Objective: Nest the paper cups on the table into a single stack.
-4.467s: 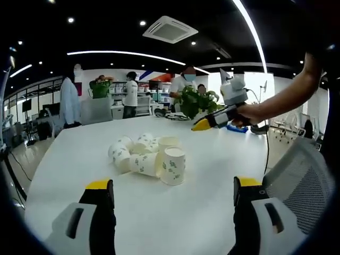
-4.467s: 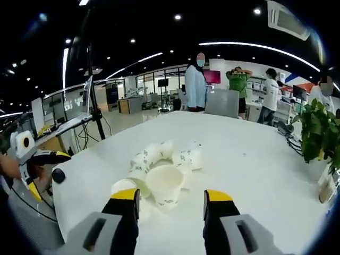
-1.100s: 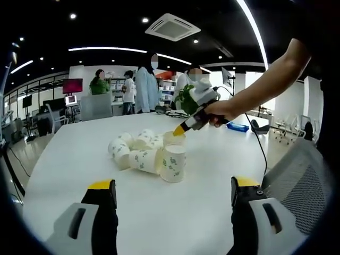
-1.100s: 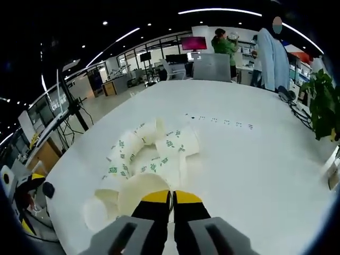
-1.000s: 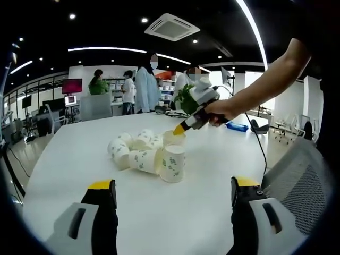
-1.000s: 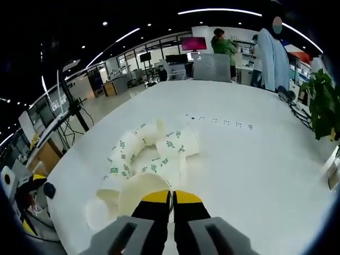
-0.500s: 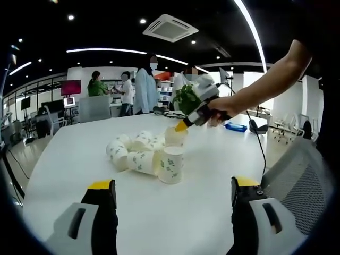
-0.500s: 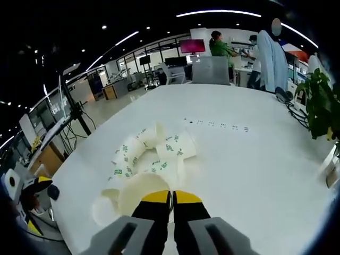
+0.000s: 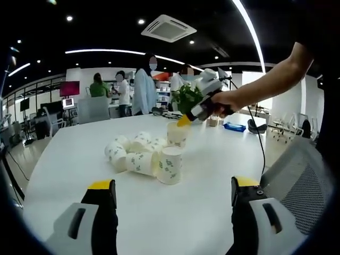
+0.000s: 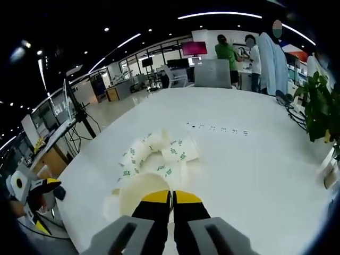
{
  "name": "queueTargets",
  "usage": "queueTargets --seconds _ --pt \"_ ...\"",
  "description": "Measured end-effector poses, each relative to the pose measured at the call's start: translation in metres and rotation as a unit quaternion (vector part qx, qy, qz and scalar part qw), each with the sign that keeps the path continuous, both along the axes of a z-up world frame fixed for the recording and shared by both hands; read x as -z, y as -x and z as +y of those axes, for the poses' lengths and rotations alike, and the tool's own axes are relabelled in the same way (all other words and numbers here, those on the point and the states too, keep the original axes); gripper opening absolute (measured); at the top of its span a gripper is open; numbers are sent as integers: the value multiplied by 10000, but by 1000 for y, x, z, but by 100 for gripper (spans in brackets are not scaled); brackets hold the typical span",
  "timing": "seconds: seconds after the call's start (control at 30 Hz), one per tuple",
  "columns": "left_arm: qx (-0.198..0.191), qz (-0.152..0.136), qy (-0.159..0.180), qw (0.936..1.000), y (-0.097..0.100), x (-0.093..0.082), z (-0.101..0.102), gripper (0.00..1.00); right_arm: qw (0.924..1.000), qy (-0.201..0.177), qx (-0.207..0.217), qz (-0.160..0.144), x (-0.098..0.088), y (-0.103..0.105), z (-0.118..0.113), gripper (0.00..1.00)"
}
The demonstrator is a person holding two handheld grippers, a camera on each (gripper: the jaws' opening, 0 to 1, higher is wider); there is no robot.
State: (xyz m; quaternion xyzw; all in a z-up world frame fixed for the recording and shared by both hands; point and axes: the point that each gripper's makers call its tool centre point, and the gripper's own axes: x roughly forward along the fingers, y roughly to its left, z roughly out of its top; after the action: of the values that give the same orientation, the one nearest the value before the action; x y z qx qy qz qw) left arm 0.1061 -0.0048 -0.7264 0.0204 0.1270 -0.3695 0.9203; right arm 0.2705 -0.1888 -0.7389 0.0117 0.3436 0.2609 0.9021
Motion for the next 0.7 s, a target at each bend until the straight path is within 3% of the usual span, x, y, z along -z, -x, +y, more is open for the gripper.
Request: queueTargets --seconds 0.7 --pt "100 -47 -13 9999 1 1 -1 89 9997 -101 -177 97 -12 37 1 0"
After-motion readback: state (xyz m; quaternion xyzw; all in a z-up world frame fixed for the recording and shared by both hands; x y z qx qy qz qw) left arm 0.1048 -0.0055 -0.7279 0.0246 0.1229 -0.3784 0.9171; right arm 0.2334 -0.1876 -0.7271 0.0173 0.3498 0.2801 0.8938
